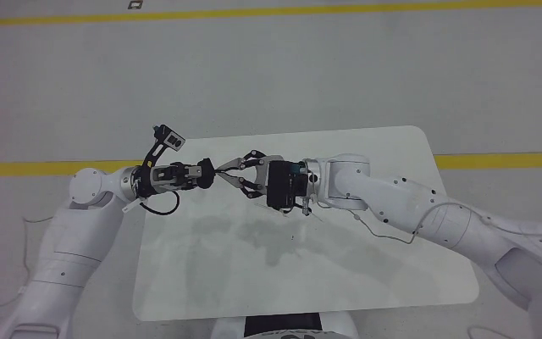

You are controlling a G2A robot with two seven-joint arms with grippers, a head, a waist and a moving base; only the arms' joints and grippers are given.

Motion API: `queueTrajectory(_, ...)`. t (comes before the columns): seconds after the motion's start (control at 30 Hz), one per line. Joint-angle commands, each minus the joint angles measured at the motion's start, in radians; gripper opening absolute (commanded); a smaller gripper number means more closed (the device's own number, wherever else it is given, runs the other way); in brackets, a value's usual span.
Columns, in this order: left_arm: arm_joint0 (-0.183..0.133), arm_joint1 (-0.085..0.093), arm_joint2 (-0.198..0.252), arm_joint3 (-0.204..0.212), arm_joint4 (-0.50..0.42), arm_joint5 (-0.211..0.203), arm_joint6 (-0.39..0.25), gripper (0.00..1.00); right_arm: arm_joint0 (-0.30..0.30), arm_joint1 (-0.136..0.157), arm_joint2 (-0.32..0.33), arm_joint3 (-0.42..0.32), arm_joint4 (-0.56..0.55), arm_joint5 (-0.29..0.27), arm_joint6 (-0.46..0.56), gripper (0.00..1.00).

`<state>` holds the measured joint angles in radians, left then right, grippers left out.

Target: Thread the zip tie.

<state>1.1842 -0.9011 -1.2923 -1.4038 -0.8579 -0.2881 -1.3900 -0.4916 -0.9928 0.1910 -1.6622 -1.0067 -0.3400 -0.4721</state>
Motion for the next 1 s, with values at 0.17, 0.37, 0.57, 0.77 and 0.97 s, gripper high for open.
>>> queueTrajectory(0.17, 0.0, 0.0, 0.0, 0.0, 0.0, 0.0, 0.0, 0.0, 0.008, 0.004, -0.013, 0.008, -0.006, 0.0, 0.0, 0.0)
queueTrajectory(0.37, 0.0, 0.0, 0.0, 0.0, 0.0, 0.0, 0.0, 0.0, 0.016, 0.01, -0.021, 0.018, -0.011, 0.0, -0.003, 0.0)
queueTrajectory(0.57, 0.0, 0.0, 0.0, 0.0, 0.0, 0.0, 0.0, 0.0, 0.014, 0.014, -0.021, 0.017, -0.013, 0.0, -0.001, 0.0)
queueTrajectory(0.77, 0.0, 0.0, 0.0, 0.0, 0.0, 0.0, 0.0, 0.0, 0.011, 0.017, -0.021, 0.011, -0.015, 0.0, 0.001, 0.0)
queueTrajectory(0.97, 0.0, 0.0, 0.0, 0.0, 0.0, 0.0, 0.0, 0.0, 0.013, 0.017, -0.021, 0.006, -0.018, 0.0, -0.003, 0.0)
